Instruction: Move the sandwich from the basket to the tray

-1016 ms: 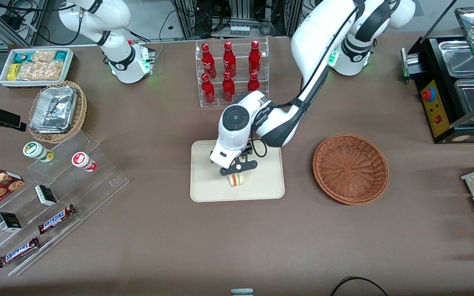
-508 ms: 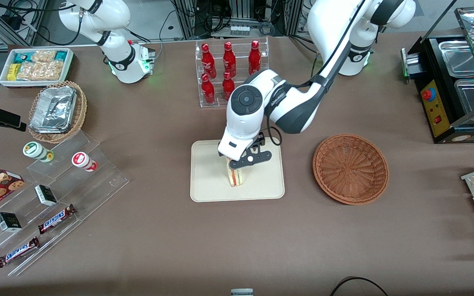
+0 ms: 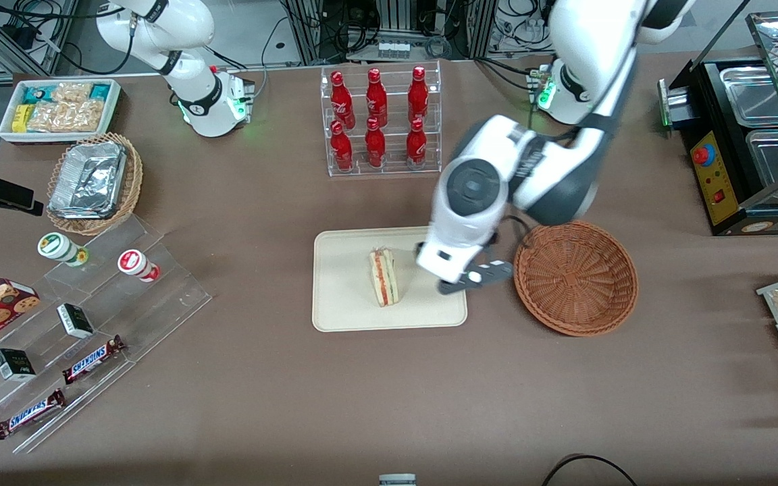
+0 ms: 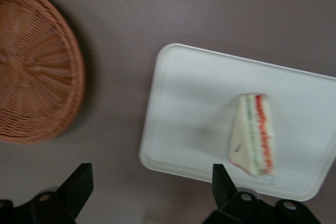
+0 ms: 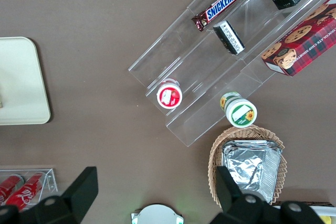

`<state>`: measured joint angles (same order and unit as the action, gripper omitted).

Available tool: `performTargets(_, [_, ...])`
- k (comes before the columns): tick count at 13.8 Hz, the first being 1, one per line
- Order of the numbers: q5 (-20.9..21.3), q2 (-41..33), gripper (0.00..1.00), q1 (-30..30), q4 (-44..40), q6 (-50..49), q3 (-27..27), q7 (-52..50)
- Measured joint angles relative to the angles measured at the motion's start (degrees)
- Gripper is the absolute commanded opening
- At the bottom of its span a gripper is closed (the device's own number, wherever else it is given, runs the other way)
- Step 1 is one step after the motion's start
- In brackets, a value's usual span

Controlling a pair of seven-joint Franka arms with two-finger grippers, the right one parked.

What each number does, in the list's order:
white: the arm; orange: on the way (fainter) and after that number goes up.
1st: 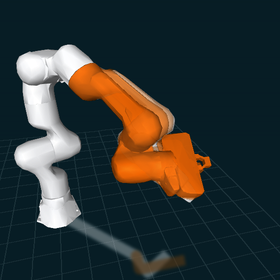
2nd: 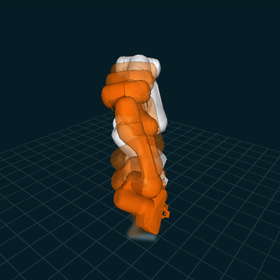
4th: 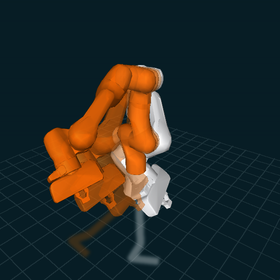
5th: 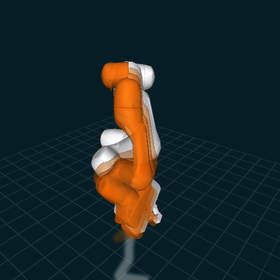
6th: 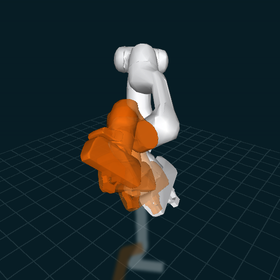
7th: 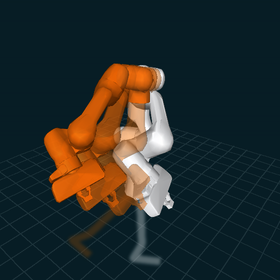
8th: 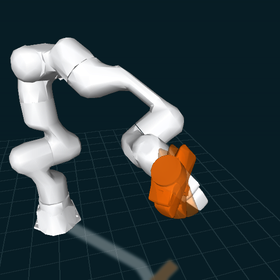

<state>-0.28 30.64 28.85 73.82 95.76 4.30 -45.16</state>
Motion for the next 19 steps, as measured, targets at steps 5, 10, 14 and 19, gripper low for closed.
performTargets(5, [0.05,-7.35,1.00,-9.99,7.23,-1.31,-0.14,17.41])
performTargets(10, [0.39,-17.59,1.00,-17.99,16.25,-1.37,-0.21,34.09])
performTargets(14, [0.35,-24.72,1.00,-23.25,19.62,-4.72,-0.04,40.66])
performTargets(19, [-0.04,-29.01,1.00,-28.56,19.65,-8.37,0.45,50.28])
